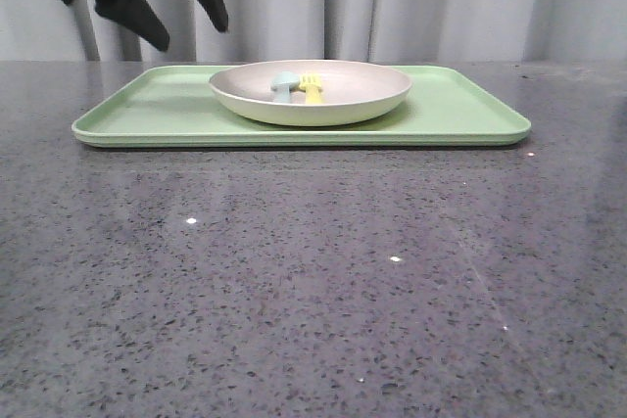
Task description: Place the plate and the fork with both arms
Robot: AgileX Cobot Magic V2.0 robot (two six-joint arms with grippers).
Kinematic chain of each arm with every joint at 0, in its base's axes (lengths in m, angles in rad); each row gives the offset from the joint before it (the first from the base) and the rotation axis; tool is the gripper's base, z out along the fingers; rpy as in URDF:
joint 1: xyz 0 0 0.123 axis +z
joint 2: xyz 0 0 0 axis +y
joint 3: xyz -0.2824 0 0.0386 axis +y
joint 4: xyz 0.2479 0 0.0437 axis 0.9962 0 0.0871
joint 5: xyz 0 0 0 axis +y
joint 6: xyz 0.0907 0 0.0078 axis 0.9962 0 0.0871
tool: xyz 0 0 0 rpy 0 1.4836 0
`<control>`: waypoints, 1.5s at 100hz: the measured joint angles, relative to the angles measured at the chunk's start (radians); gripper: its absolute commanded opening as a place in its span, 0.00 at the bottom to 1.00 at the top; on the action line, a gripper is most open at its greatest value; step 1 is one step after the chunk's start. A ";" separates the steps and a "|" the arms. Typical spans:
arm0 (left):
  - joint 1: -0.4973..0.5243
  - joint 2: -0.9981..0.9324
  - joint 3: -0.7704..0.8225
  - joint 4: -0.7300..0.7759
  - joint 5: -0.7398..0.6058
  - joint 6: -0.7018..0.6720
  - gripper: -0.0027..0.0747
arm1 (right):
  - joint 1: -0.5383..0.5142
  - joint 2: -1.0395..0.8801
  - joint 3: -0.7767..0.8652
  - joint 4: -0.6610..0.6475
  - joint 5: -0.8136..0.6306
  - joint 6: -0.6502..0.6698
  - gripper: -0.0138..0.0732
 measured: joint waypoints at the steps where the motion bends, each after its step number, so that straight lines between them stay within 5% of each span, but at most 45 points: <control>1: 0.000 -0.005 0.000 0.006 0.000 0.000 0.63 | 0.000 0.000 0.000 0.000 0.000 0.000 0.58; 33: 0.000 -0.278 0.124 0.197 -0.020 0.000 0.63 | 0.000 0.000 0.000 0.000 0.000 0.000 0.58; 113: 0.182 -1.141 1.047 0.284 -0.252 0.000 0.63 | 0.000 0.000 0.000 0.000 0.000 0.000 0.58; 150: 0.182 -1.444 1.260 0.276 -0.252 -0.002 0.63 | 0.000 0.000 0.000 0.000 0.018 0.000 0.58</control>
